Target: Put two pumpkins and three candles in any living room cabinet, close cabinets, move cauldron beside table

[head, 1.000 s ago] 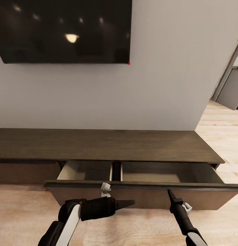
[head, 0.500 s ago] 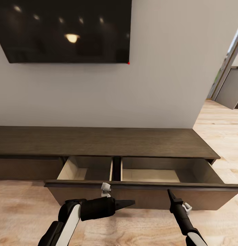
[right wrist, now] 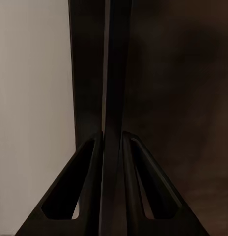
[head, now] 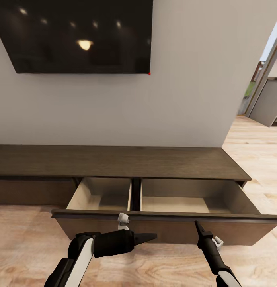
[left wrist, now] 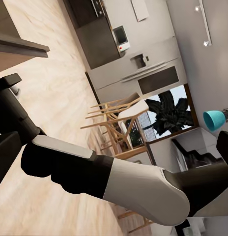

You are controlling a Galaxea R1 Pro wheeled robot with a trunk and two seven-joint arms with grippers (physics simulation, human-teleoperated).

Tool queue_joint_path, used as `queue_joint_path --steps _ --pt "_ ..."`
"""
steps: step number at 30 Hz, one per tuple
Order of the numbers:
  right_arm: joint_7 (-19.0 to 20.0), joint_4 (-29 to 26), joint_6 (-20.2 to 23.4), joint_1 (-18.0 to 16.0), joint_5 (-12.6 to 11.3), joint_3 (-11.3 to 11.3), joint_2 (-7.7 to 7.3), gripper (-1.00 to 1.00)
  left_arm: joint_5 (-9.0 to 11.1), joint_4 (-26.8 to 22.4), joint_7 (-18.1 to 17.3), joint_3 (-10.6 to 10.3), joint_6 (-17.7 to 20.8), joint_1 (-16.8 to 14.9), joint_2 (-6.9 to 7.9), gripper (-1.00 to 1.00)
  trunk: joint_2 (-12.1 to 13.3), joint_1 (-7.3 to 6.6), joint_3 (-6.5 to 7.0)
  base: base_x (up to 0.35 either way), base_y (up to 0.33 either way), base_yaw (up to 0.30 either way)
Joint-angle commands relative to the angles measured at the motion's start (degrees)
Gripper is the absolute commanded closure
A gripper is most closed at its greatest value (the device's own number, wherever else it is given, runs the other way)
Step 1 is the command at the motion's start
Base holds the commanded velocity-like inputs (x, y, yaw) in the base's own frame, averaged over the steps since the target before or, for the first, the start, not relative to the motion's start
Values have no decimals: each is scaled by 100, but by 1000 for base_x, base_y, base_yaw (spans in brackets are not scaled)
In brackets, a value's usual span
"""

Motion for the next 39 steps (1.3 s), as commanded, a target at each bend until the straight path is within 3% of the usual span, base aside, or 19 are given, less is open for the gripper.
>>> queue_joint_path --steps 1,39 --pt "62 -4 92 -5 -146 -62 -3 100 0 -1 -14 3 23 -2 -1 -100 -2 -3 -4 -82 0 0" --pt "62 -12 92 -5 -149 -62 -6 100 8 -1 -13 5 23 -2 3 -100 -2 -3 -4 -47 0 0"
